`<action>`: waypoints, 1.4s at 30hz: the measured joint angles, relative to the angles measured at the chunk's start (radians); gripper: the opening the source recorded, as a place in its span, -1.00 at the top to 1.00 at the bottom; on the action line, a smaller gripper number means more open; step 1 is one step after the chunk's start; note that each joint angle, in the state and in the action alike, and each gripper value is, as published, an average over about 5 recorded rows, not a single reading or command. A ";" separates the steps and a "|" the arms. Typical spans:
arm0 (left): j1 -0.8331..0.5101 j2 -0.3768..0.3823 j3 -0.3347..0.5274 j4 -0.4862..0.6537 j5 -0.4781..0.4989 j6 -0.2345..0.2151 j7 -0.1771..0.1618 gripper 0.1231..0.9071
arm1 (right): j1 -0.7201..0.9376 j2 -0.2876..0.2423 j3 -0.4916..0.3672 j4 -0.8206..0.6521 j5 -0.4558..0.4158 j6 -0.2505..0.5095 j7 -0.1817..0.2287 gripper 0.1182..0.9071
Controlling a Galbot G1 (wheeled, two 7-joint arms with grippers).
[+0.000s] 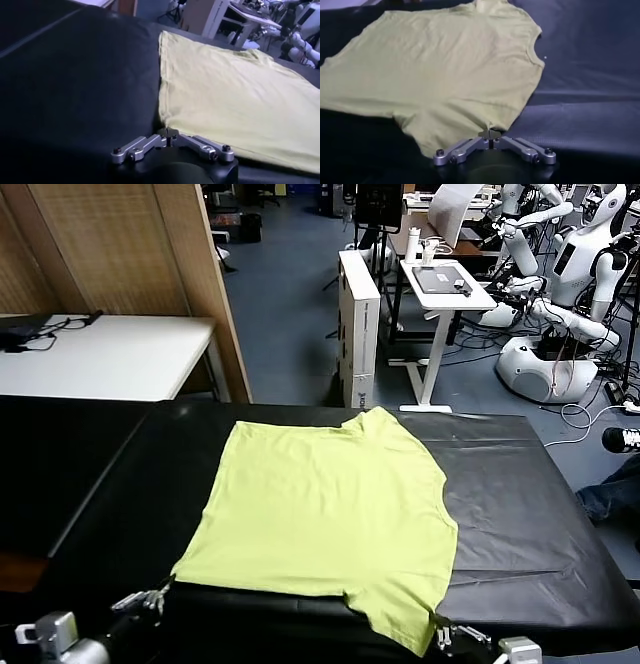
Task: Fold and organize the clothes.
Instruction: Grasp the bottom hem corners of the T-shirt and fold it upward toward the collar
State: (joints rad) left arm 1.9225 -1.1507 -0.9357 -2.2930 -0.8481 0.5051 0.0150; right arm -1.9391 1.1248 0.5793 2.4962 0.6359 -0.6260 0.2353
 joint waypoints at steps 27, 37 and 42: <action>-0.330 -0.117 0.160 0.081 0.035 -0.042 -0.047 0.94 | 0.597 -0.225 -0.171 -0.382 0.121 0.114 -0.041 0.94; -0.399 -0.102 0.192 0.145 0.039 -0.054 -0.064 0.94 | 0.700 -0.228 -0.235 -0.461 0.113 0.111 -0.040 0.94; -0.435 -0.082 0.213 0.189 0.047 -0.058 -0.064 0.94 | 0.716 -0.228 -0.237 -0.481 0.111 0.111 -0.038 0.94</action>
State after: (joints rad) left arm 1.4873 -1.2329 -0.7228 -2.1037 -0.8008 0.4475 -0.0488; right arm -1.2233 0.8966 0.3423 2.0152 0.7471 -0.5151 0.1969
